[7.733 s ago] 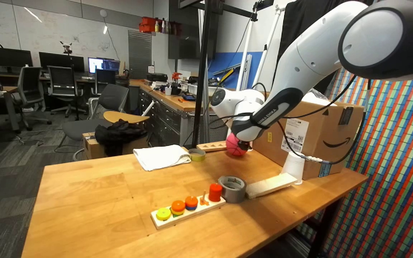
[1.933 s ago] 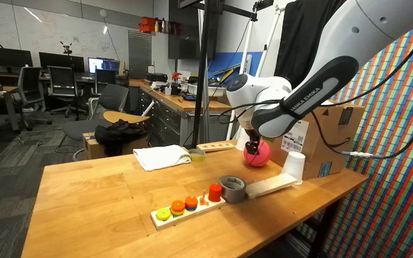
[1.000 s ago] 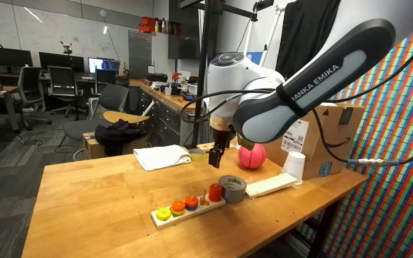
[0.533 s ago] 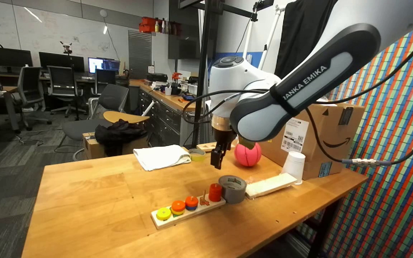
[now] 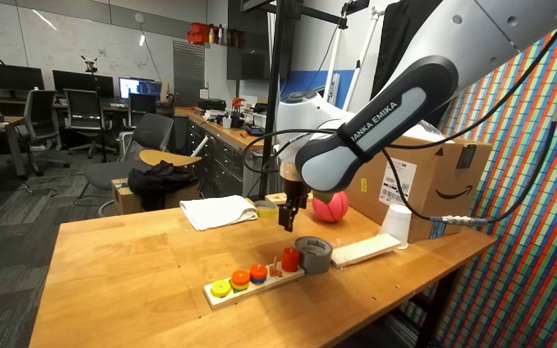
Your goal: Move the basketball to the right
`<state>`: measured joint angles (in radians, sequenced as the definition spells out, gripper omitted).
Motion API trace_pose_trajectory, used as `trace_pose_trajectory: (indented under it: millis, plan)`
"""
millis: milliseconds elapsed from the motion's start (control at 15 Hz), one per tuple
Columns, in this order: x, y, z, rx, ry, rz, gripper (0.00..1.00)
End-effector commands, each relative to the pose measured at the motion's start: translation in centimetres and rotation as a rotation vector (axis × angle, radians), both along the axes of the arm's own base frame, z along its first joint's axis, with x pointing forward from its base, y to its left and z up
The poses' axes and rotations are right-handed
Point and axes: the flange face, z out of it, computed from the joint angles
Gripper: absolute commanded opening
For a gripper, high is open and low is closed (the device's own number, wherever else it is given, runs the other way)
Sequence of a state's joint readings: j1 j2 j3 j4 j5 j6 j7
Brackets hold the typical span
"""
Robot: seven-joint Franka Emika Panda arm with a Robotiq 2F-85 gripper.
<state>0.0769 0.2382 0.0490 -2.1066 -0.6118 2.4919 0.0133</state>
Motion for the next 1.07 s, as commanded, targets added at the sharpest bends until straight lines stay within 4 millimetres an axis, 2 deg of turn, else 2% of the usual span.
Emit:
trace_pose_trajectory:
  millis: [0, 333, 600, 733, 867, 1000]
  plan:
    - [3.0, -1.6, 0.5, 0.019, -0.006, -0.028, 1.00]
    - [5.5, -6.2, 0.0, 0.087, 0.003, -0.139, 1.00]
    - [6.4, -9.1, -1.0, 0.130, 0.033, -0.202, 1.00]
    - [6.6, -10.7, -0.8, 0.117, 0.021, -0.228, 1.00]
    - [6.8, -13.1, 0.9, 0.058, -0.030, -0.245, 1.00]
    - [6.9, -16.0, 4.4, -0.009, -0.114, -0.256, 1.00]
